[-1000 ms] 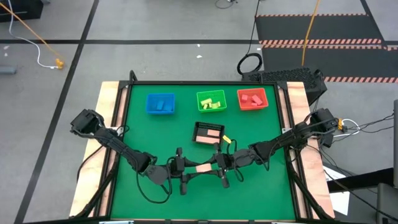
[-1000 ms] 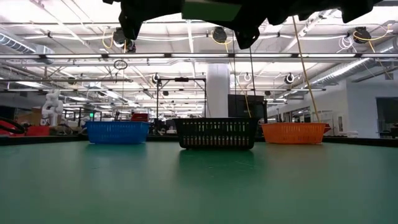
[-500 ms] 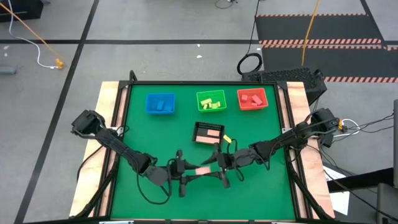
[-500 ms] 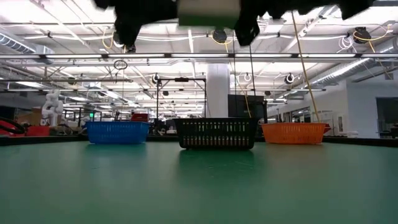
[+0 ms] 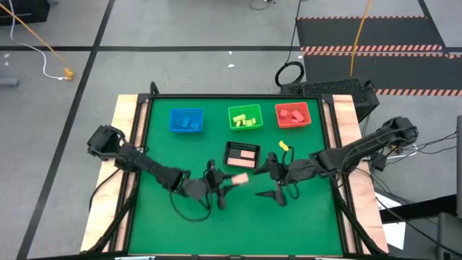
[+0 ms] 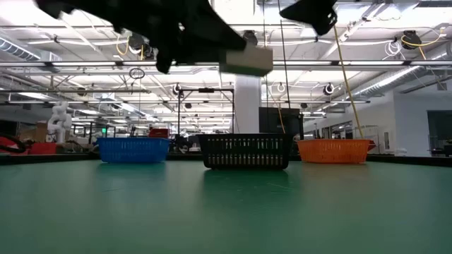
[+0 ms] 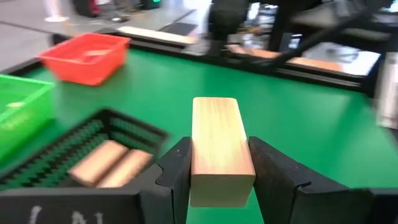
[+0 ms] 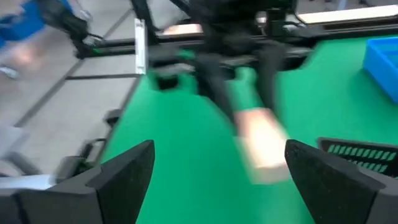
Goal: Sort & place blocks by color
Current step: Put the wooden block into the black bin, then return to Home Position
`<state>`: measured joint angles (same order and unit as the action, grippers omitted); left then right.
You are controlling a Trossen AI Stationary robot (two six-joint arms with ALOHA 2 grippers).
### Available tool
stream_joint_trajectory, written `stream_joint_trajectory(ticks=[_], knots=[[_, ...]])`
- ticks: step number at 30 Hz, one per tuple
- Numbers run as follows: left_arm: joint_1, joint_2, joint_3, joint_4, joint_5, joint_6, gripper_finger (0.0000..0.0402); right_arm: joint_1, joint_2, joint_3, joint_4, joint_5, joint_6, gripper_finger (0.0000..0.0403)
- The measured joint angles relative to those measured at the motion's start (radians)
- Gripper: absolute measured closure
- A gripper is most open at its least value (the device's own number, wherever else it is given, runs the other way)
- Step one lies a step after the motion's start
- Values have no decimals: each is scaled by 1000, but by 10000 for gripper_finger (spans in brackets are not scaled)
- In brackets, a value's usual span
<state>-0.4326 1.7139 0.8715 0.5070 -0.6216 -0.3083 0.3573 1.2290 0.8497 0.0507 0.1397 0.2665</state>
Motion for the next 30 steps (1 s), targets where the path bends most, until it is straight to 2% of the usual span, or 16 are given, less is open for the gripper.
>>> stream_joint_trajectory(ticks=[5, 10, 20, 24, 26, 30], knots=[[134, 0, 1, -61, 4, 1, 268, 1, -77, 1, -103, -2, 20, 67], [244, 9, 1, -156, 135, 56, 268, 1, -110, 0, -191, -3, 21, 77], [358, 36, 3, -169, 238, 67, 268, 2, -109, -63, -230, 0, -29, 78], [370, 36, 3, -151, 239, 63, 268, 2, -109, -86, -227, 73, -36, 78], [370, 35, 3, -132, 238, 52, 244, 1, -109, -95, -228, 99, -44, 78], [361, 35, 3, -137, 239, -11, 166, 1, -109, -104, -228, 99, -47, 78]])
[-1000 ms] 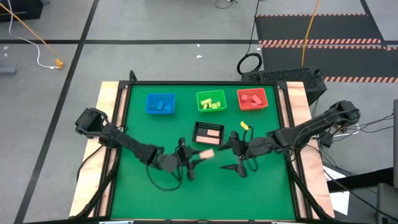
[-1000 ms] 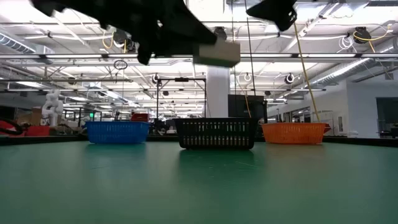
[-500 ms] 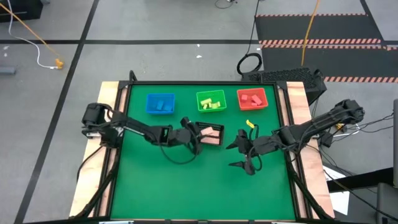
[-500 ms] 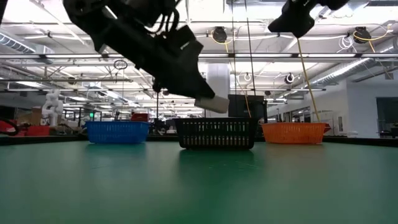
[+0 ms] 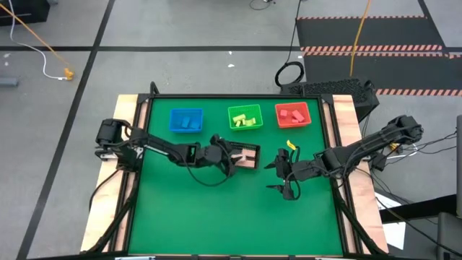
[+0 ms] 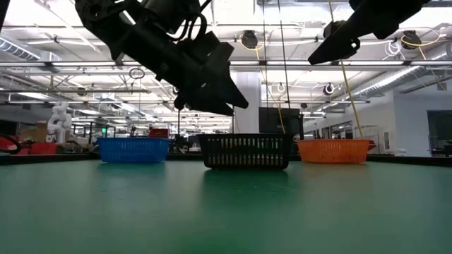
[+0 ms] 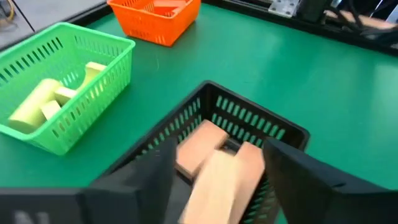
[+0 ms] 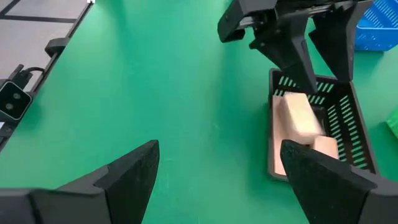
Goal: Sort & place blocks by color
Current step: Return to Home Position
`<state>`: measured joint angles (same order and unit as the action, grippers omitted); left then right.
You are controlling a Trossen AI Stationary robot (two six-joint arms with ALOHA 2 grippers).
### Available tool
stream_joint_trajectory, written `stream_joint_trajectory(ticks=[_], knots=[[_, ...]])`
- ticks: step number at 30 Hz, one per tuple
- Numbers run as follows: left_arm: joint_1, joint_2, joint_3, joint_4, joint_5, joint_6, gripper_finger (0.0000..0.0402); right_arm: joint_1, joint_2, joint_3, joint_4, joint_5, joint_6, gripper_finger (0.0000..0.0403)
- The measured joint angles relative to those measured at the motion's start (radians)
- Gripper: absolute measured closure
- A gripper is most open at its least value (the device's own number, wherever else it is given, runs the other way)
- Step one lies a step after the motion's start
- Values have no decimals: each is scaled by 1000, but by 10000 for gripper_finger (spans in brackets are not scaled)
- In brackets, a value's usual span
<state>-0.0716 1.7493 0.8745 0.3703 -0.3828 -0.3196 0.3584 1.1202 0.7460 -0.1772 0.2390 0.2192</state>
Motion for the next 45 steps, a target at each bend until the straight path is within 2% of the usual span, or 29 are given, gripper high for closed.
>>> stream_joint_trajectory(ticks=[4, 8, 12, 18, 21, 27, 33, 39, 45], knots=[[-10, 0, 0, 1, 0, -16, 113, 0, -1, 0, 1, -3, 0, 78], [-9, -43, 0, -9, -1, -3, 82, 0, -16, 0, 0, -3, -8, 78], [-9, -146, 0, -71, -1, 39, 65, 0, -60, 0, -15, -3, -52, 78], [-11, -336, 1, -343, -8, 56, 64, -21, -138, -24, -41, 0, -74, 78], [-21, -411, 1, -458, -34, 53, 66, -38, -168, -73, 8, 1, -74, 78], [-44, -571, 0, -695, -106, -47, 66, -71, -234, -206, 132, -2, -36, 78], [-69, -722, 0, -861, -148, -110, 66, -71, -288, -311, 285, -8, -30, 78], [-91, -873, 1, -1085, -259, -265, 65, -69, -317, -460, 493, -16, -4, 78], [-127, -966, 0, -1136, -292, -293, 64, -69, -325, -592, 731, -88, 4, 78]])
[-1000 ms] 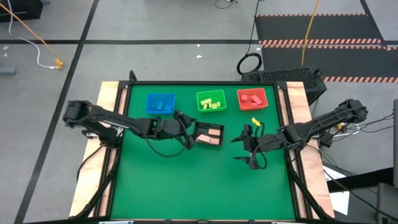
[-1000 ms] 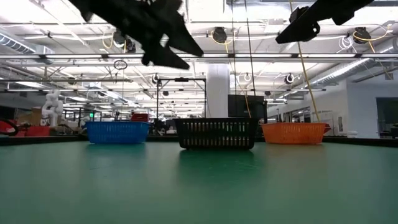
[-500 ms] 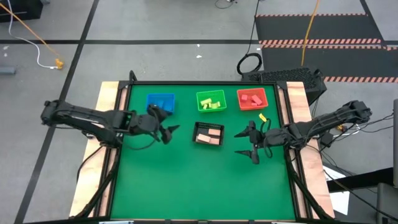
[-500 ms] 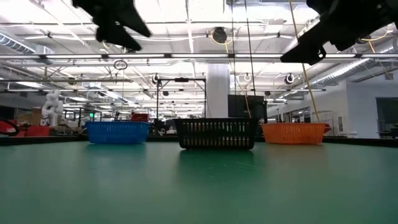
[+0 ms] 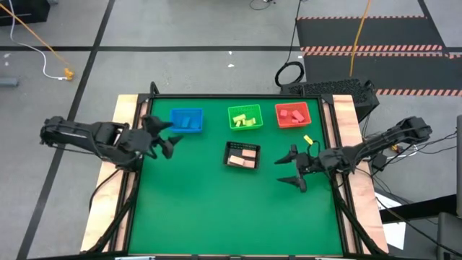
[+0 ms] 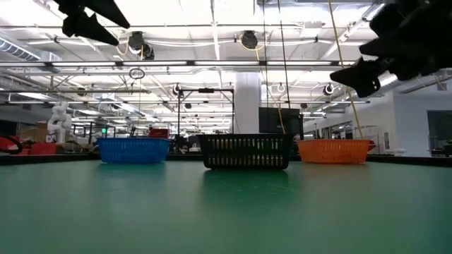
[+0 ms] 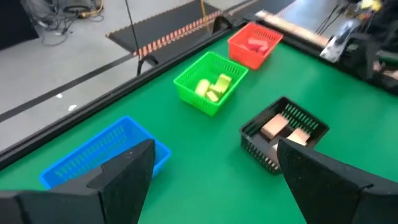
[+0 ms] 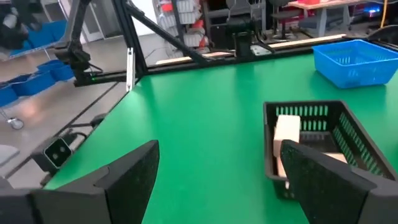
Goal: Sort & place blocks by color
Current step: Return to Home Position
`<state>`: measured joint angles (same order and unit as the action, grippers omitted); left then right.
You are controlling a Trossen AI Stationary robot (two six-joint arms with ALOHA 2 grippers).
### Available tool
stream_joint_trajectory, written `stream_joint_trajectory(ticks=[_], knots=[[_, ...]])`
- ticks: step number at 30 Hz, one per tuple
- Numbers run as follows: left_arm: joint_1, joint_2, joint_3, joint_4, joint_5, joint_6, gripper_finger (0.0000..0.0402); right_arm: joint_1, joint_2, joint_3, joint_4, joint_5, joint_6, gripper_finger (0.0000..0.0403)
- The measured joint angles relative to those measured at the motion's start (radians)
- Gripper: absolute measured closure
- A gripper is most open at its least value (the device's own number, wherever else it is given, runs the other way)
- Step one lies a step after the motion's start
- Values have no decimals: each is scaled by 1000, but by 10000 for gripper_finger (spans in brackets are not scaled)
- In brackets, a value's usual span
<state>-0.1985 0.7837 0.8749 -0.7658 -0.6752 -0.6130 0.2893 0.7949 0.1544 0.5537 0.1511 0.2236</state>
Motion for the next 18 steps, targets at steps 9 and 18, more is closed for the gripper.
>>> stream_joint_trajectory(ticks=[9, 18], knots=[[-46, -32, 0, -21, -6, -3, 65, 0, -12, -81, 50, -2, 8, 78], [-64, -32, 0, -102, -7, -100, 66, 0, -11, -132, 69, 2, 24, 78]])
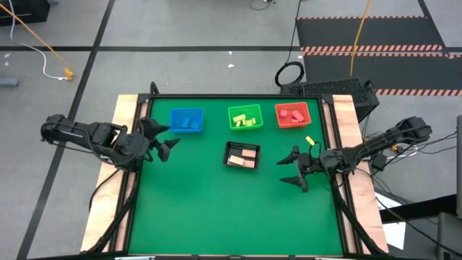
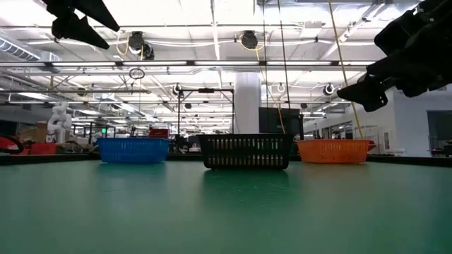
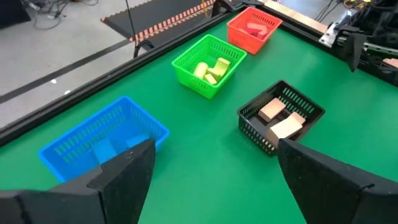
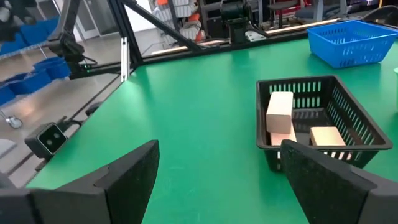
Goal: Sort & place blocks by color
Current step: Return to Home Position
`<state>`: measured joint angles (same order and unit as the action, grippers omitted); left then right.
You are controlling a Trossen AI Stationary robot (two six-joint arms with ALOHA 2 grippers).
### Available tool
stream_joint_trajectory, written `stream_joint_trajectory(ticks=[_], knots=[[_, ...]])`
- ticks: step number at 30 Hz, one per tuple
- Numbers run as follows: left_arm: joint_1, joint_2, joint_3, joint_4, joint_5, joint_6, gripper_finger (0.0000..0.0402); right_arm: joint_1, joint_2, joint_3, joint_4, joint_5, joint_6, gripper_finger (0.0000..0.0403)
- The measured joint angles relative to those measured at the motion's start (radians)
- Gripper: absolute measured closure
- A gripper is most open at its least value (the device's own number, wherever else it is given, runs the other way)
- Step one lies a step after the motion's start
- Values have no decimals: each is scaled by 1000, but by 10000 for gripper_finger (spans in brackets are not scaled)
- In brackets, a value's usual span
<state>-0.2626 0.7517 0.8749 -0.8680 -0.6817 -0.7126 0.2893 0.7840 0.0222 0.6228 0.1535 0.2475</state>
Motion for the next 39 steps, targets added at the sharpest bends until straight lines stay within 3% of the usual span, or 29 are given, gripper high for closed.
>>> stream_joint_trajectory(ticks=[5, 10, 15, 21, 25, 30, 39], knots=[[0, 0, -14, -14, 0, -66, 65, 0, 0, -4, -24, 0, -14, 78], [-21, 0, -122, 88, 10, -106, 65, 0, 0, -6, -29, 1, -20, 78], [-56, 1, -332, 469, 37, -34, 64, 0, 0, -6, -29, 2, -26, 78], [-60, 1, -570, 1022, 150, 131, 64, 0, 0, -7, -29, 2, -32, 78], [-60, 1, -674, 1215, 158, 172, 64, 0, 0, -7, -29, 2, -32, 78], [-59, 1, -747, 1306, 158, 168, 64, 0, 0, -7, -29, 2, -32, 78], [-53, 1, -807, 1315, 119, 134, 64, 0, 0, -7, -29, 2, -32, 78]])
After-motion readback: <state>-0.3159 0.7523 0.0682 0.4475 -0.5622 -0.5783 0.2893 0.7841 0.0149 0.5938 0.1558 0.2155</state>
